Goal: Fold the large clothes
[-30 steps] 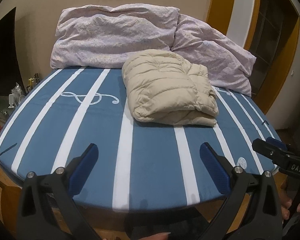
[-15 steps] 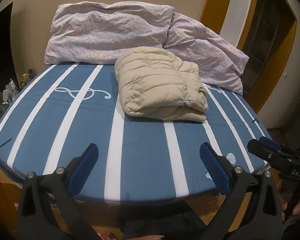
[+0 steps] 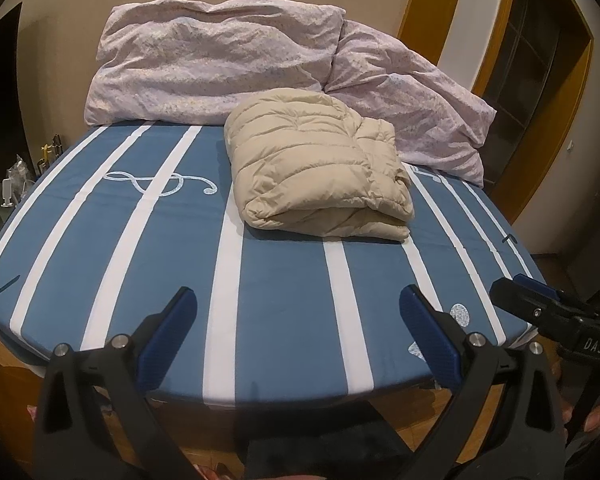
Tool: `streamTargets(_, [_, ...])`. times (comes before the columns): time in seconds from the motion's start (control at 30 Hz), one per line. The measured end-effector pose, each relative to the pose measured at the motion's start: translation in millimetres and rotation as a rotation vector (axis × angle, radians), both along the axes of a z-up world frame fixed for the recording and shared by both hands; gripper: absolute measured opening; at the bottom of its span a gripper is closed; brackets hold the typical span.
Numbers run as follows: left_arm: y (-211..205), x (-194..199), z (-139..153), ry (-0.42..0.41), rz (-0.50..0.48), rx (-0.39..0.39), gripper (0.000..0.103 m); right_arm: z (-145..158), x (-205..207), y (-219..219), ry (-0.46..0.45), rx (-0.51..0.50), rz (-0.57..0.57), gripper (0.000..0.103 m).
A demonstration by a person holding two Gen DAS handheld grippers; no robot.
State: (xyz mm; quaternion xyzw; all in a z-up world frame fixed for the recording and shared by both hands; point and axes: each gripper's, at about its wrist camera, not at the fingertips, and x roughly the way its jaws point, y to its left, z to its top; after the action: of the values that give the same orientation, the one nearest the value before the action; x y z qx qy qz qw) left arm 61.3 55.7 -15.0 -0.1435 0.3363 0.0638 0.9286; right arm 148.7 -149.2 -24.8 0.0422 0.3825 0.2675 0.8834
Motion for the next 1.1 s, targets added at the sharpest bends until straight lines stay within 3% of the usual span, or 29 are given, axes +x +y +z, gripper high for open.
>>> streamTargets(1.1, [-4.3,10.5,-2.2,0.001,-0.023,-0.011,0.101,1.0,2.4,0.9,0.002,-0.001,0.001,0.102])
